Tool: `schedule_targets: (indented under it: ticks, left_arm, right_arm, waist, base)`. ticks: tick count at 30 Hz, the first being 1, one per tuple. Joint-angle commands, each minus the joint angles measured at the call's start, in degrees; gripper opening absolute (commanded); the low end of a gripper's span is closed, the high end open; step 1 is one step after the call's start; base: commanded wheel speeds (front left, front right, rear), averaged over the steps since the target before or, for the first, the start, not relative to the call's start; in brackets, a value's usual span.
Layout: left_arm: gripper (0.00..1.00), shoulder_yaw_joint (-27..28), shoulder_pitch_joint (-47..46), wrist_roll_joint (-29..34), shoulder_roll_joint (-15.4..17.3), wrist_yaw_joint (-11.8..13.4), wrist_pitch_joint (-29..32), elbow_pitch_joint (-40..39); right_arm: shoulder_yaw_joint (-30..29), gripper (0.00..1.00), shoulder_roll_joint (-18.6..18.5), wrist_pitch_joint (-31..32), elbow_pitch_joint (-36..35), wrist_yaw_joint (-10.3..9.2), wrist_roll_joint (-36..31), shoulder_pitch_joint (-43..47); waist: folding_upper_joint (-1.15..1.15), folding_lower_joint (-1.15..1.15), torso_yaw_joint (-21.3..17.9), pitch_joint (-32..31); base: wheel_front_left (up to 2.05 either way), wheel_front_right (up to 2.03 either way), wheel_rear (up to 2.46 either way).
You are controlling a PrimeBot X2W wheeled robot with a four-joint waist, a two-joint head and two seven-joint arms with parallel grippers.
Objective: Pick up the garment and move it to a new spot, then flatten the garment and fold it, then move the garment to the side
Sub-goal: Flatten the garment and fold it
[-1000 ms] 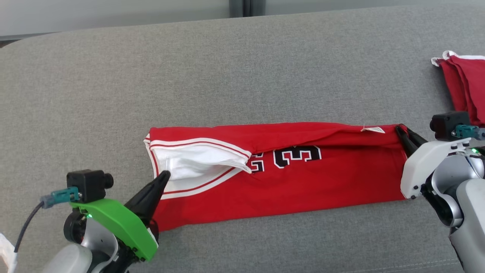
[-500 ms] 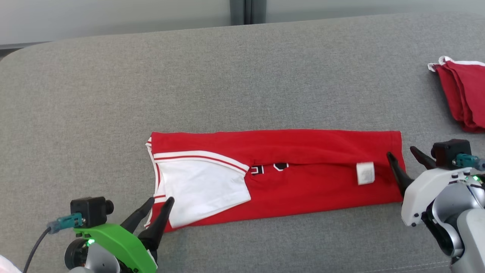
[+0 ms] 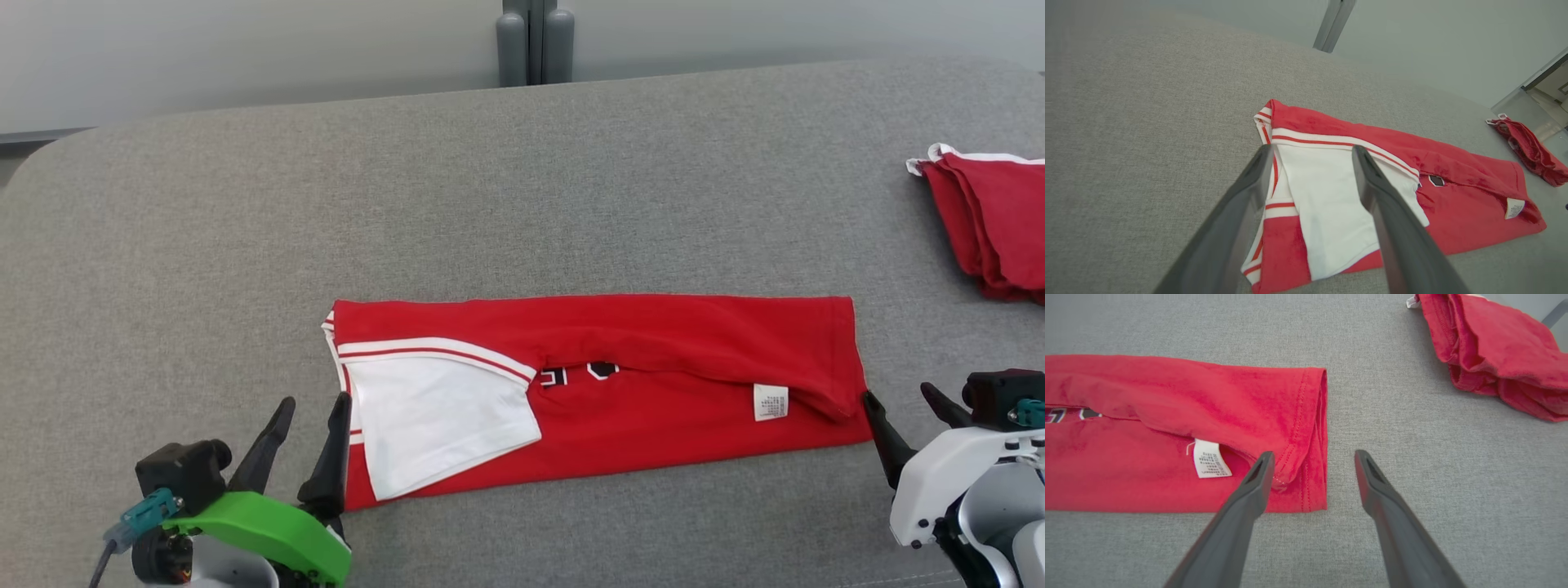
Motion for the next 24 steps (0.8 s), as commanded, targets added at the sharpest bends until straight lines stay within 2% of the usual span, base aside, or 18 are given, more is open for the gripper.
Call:
schedule_targets:
  ticks: [1,11,18,24]
  left_arm:
    - [1.0,-0.1,-1.5,1.3,-0.7,0.5,-1.2,0.7]
    - [1.0,0.1,-5.3,5.6,-5.8,3.1,-5.9,6.7]
    - [1.0,1.1,-5.3,7.7,-8.6,2.6,-7.0,10.1]
    - [1.0,2.5,-5.7,9.2,-9.2,2.4,-7.3,11.2]
  right_arm:
    - [-0.5,1.0,0.2,0.2,0.1,-0.12,-0.7,-0.7]
    - [-3.5,1.0,0.2,4.5,4.9,-0.12,-3.3,-5.3]
    - [-3.4,1.0,-0.6,7.9,12.3,-0.12,-3.2,-8.7]
    - [-2.7,1.0,-1.0,9.2,19.6,-0.12,-2.0,-10.9]
  waist:
    - [0.0,0.0,0.1,-0.6]
    - [0.0,0.0,2.6,-2.4]
    - [0.0,0.0,5.7,-2.1]
    - [0.0,0.0,8.1,-1.2]
  base:
    - [0.0,0.0,0.0]
    - [0.0,0.0,0.0]
    - [0.0,0.0,0.0]
    - [0.0,0.0,0.0]
